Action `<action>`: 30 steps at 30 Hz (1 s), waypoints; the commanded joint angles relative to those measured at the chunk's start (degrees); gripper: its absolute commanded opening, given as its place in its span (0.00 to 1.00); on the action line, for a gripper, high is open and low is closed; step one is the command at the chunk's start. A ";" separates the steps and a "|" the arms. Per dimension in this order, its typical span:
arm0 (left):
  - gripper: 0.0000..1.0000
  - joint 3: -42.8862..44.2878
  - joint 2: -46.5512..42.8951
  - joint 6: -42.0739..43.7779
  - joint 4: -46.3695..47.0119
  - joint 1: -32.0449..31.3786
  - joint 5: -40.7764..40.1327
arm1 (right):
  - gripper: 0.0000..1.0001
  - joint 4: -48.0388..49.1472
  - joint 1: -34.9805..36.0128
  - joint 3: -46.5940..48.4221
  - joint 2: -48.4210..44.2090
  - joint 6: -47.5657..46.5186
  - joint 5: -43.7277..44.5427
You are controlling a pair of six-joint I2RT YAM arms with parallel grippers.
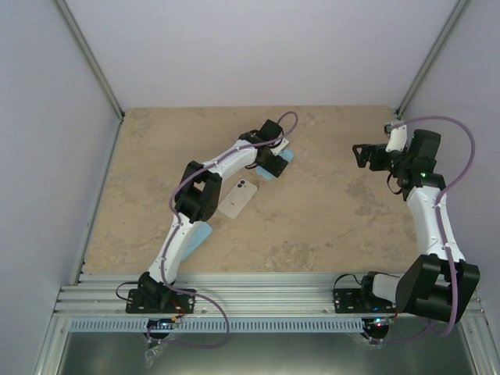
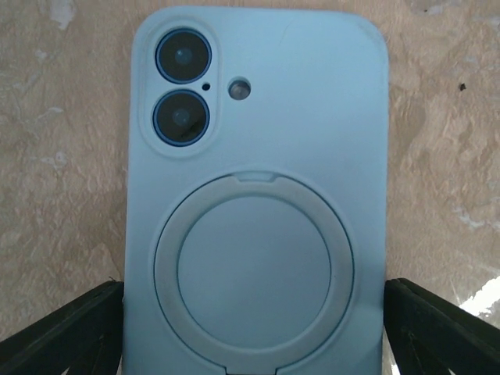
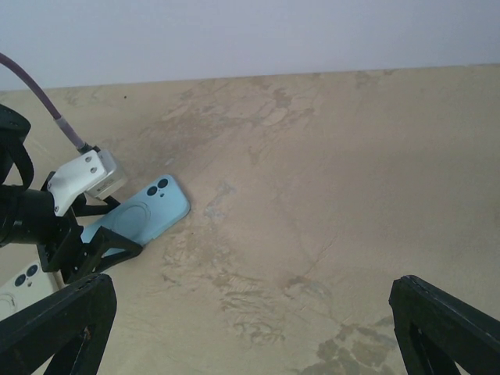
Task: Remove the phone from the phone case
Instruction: Pick up the phone at the center of the board.
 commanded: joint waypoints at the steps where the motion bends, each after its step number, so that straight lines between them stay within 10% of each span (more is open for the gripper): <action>1: 0.89 0.83 4.17 -0.54 -5.02 -0.42 3.09 | 0.98 -1.36 -0.24 2.91 0.44 -1.62 0.69; 10: 0.72 0.17 -2.10 -0.95 -3.45 -0.42 0.53 | 0.98 0.46 -0.27 6.94 -1.12 -5.32 2.00; 30: 0.62 -15.49 -31.68 7.73 -9.03 0.84 44.63 | 0.98 -6.16 2.73 8.65 -7.90 -38.98 -23.61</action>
